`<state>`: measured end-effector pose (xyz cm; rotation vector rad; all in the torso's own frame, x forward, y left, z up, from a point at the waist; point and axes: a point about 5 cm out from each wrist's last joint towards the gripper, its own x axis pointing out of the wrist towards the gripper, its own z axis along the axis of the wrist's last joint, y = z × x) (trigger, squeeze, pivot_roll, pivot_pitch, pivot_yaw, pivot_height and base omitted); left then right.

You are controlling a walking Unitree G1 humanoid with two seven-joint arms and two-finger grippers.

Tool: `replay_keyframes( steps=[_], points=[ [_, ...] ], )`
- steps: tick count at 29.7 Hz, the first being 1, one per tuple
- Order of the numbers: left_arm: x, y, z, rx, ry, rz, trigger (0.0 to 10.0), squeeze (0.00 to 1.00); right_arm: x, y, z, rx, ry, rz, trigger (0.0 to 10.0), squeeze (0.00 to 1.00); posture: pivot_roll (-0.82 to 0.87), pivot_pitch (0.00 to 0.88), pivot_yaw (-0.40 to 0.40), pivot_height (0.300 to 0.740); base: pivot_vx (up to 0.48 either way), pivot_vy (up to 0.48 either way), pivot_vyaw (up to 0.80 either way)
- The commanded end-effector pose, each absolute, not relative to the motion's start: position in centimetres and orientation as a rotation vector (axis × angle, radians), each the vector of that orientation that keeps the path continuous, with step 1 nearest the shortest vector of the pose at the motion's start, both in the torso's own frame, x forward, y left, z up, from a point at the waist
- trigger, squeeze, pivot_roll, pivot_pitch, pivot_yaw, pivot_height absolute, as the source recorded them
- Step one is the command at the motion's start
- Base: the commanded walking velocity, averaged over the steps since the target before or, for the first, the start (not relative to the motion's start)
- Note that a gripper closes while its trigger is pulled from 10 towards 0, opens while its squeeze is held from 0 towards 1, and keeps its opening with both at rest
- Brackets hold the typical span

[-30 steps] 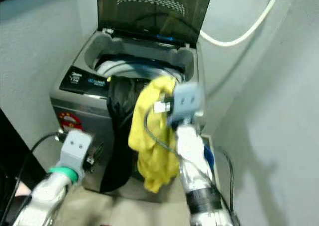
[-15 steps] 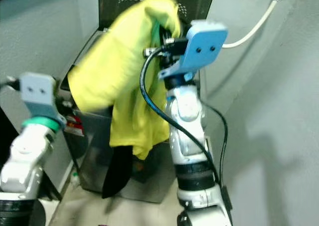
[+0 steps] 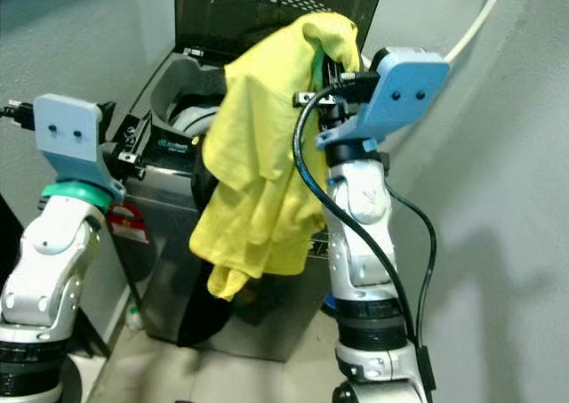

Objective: Clothes washing

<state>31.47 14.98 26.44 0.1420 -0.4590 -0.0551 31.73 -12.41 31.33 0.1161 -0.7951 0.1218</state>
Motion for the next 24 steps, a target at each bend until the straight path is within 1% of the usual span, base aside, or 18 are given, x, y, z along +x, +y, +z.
replay_keyframes(
  steps=[1, 6, 13, 24],
  points=[
    [31.38, 14.29, 25.93, 0.107, -0.433, -0.086, 10.0, 0.0, 31.36, -12.47, 31.12, 0.094, -0.797, 0.12, 10.0, 0.0, 0.16, 0.0, -0.018, 0.74, 0.0, 0.0, 0.0],
    [31.71, 14.02, 26.13, 0.076, -0.426, -0.092, 10.0, 0.0, 31.28, -11.73, 30.59, 0.086, -0.769, 0.14, 10.0, 0.0, 0.15, 0.0, -0.02, 0.74, 0.0, 0.0, 0.0],
    [31.71, 13.87, 26.05, 0.065, -0.423, -0.091, 10.0, 0.0, 31.36, -11.8, 30.44, 0.076, -0.759, 0.146, 10.0, 0.0, 0.15, 0.0, -0.024, 0.74, 0.0, 0.0, 0.0],
    [31.57, 13.87, 25.95, 0.052, -0.422, -0.085, 10.0, 0.0, 31.59, -11.7, 30.14, 0.064, -0.738, 0.16, 10.0, 0.0, 0.15, 0.0, -0.036, 0.74, -0.324, 0.0, 0.0]
  ],
)
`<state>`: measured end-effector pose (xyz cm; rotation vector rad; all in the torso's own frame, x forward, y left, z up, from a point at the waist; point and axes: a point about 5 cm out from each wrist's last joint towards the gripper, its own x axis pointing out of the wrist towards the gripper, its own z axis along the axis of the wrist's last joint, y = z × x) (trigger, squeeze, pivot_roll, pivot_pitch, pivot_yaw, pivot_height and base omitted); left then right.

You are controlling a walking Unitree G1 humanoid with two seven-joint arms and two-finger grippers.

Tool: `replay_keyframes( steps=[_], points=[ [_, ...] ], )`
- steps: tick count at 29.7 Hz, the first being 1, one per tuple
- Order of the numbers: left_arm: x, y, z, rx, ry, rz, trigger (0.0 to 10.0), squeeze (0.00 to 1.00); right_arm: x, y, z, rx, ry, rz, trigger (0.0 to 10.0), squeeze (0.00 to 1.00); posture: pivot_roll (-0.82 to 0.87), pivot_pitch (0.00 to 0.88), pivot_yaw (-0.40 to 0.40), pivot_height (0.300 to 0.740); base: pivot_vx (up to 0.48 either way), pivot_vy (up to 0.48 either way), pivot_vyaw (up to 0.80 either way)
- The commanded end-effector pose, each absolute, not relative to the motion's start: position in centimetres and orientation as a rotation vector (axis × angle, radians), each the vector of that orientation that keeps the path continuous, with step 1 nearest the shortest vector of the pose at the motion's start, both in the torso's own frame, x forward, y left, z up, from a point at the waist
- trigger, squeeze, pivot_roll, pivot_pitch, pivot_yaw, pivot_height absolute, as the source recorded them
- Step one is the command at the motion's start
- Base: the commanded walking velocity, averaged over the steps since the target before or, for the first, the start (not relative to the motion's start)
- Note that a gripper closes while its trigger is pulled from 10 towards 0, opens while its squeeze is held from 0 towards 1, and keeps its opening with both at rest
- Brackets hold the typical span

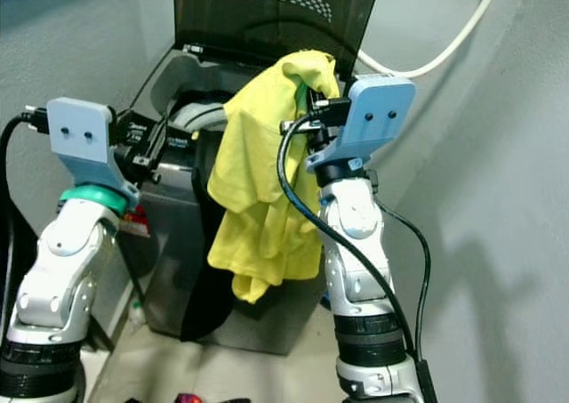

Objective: Clothes washing

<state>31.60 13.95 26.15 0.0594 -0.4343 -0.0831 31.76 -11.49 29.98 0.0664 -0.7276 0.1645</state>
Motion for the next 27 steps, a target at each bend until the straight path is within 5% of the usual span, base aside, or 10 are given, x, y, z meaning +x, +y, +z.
replay_keyframes(
  steps=[1, 15, 27],
  points=[
    [31.58, 13.85, 25.93, 0.052, -0.421, -0.085, 10.0, 0.0, 31.63, -11.69, 30.11, 0.063, -0.736, 0.161, 10.0, 0.0, 0.15, 0.0, -0.036, 0.74, -0.409, 0.0, 0.0],
    [31.68, 13.73, 25.92, 0.051, -0.422, -0.088, 10.0, 0.0, 31.69, -11.63, 30.01, 0.058, -0.732, 0.166, 10.0, 0.0, 0.14, 0.0, -0.035, 0.74, -0.365, 0.0, 0.0],
    [31.67, 13.57, 25.9, 0.042, -0.42, -0.093, 10.0, 0.0, 31.66, -11.6, 29.87, 0.056, -0.726, 0.168, 10.0, 0.0, 0.14, 0.0, -0.037, 0.74, 0.0, 0.0, 0.0]
  ],
)
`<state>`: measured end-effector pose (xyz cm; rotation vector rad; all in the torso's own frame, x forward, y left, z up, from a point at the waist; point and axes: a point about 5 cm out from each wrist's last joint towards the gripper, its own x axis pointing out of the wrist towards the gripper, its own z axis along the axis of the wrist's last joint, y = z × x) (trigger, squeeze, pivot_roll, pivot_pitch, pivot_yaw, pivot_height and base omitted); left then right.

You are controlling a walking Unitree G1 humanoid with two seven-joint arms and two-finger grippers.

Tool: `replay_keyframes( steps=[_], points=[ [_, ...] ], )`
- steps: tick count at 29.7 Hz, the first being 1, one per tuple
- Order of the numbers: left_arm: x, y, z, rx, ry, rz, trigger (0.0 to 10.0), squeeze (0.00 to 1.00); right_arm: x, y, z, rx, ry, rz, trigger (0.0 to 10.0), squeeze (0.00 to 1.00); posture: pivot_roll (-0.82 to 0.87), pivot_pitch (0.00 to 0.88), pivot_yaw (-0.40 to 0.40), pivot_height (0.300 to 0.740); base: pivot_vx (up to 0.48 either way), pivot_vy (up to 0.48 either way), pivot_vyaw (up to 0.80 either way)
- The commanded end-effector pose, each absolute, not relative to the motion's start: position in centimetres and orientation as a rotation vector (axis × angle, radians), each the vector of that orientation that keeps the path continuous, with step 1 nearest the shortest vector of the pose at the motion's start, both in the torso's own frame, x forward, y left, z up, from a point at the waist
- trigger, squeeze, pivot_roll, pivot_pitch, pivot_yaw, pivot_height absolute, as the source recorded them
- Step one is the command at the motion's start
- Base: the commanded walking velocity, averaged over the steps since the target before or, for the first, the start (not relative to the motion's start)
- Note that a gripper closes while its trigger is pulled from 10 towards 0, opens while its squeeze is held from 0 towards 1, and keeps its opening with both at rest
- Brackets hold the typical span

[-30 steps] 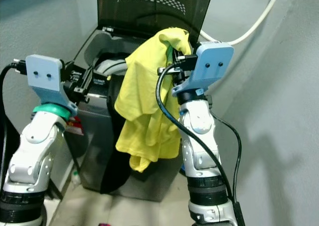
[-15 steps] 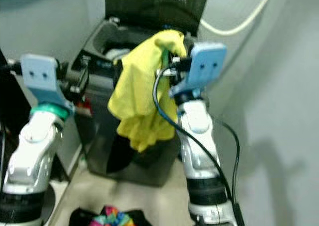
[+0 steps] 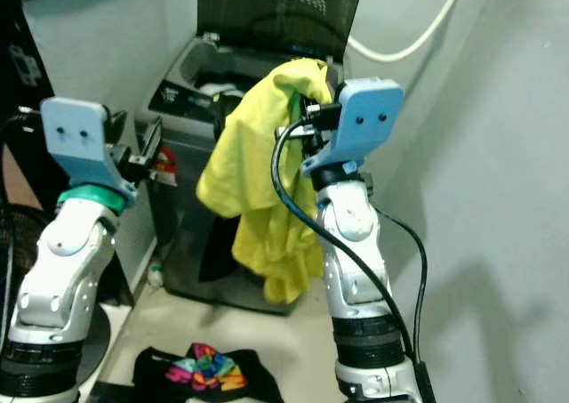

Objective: Clothes washing

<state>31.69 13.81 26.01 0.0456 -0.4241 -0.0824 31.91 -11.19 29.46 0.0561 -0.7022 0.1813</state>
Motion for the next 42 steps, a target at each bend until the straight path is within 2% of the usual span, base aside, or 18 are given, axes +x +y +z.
replay_keyframes(
  steps=[1, 6, 28, 42],
  points=[
    [31.67, 13.57, 25.88, 0.042, -0.42, -0.091, 10.0, 0.0, 31.66, -11.6, 29.84, 0.055, -0.724, 0.168, 10.0, 0.0, 0.14, 0.0, -0.038, 0.74, 0.0, 0.0, 0.0],
    [31.72, 13.64, 25.8, 0.046, -0.418, -0.081, 10.0, 0.0, 31.68, -11.6, 29.77, 0.054, -0.72, 0.168, 10.0, 0.0, 0.14, 0.0, -0.038, 0.74, 0.0, 0.0, 0.0],
    [31.65, 13.9, 26.06, 0.066, -0.433, -0.066, 10.0, 0.0, 31.81, -11.41, 29.51, 0.062, -0.709, 0.171, 10.0, 0.0, 0.15, 0.0, -0.036, 0.74, 0.459, 0.0, 0.0],
    [31.68, 13.66, 26.23, 0.07, -0.441, -0.079, 10.0, 0.0, 31.78, -11.45, 29.4, 0.064, -0.709, 0.164, 10.0, 0.0, 0.15, 0.0, -0.029, 0.74, 0.0, 0.0, 0.0]
  ],
)
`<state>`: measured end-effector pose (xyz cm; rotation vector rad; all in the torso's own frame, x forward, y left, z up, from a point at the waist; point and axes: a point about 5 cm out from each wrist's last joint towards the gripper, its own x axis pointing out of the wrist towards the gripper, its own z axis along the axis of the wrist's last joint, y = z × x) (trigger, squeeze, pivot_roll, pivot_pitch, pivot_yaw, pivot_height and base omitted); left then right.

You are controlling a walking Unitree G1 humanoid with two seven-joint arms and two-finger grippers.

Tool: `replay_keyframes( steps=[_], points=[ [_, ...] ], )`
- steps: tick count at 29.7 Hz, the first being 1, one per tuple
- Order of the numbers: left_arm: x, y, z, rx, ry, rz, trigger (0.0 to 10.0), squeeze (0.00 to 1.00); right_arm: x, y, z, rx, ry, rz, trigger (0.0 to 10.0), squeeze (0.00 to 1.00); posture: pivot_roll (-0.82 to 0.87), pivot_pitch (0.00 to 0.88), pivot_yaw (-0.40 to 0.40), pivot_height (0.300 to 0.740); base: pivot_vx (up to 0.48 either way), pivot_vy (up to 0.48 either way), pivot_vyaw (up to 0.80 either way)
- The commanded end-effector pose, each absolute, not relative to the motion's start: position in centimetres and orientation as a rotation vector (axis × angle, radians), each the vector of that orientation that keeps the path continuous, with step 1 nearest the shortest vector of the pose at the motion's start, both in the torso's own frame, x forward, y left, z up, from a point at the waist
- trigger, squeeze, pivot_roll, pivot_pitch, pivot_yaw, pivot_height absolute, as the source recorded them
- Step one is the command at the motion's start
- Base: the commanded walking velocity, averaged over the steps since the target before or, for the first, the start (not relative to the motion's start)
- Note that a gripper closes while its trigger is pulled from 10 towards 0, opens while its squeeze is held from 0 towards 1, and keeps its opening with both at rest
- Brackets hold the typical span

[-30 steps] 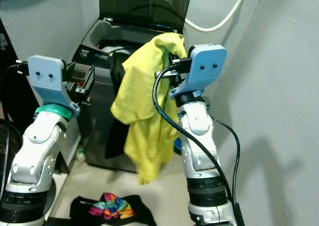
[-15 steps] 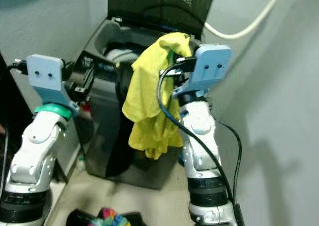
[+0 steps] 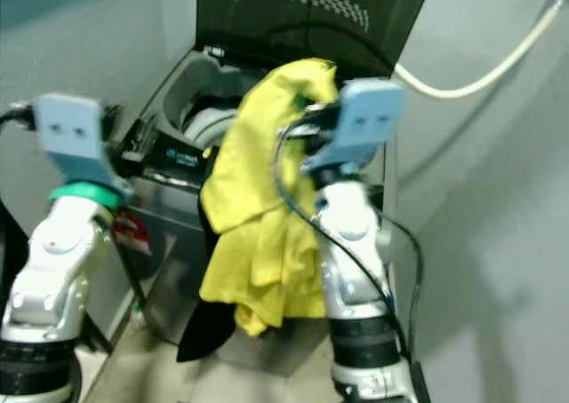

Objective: Clothes washing

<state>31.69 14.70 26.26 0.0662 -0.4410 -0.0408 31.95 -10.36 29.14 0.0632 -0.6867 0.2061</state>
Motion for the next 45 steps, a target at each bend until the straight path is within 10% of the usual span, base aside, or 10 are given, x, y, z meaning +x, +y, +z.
replay_keyframes(
  steps=[1, 45],
  points=[
    [31.68, 13.67, 26.25, 0.07, -0.441, -0.079, 10.0, 0.0, 31.78, -11.46, 29.4, 0.064, -0.709, 0.164, 10.0, 0.0, 0.15, 0.0, -0.029, 0.74, 0.0, 0.0, 0.0],
    [31.78, 13.63, 26.21, 0.061, -0.435, -0.078, 10.0, 0.0, 31.85, -11.42, 29.45, 0.065, -0.709, 0.168, 10.0, 0.0, 0.15, 0.0, -0.03, 0.74, 0.0, 0.0, 0.0]
  ],
)
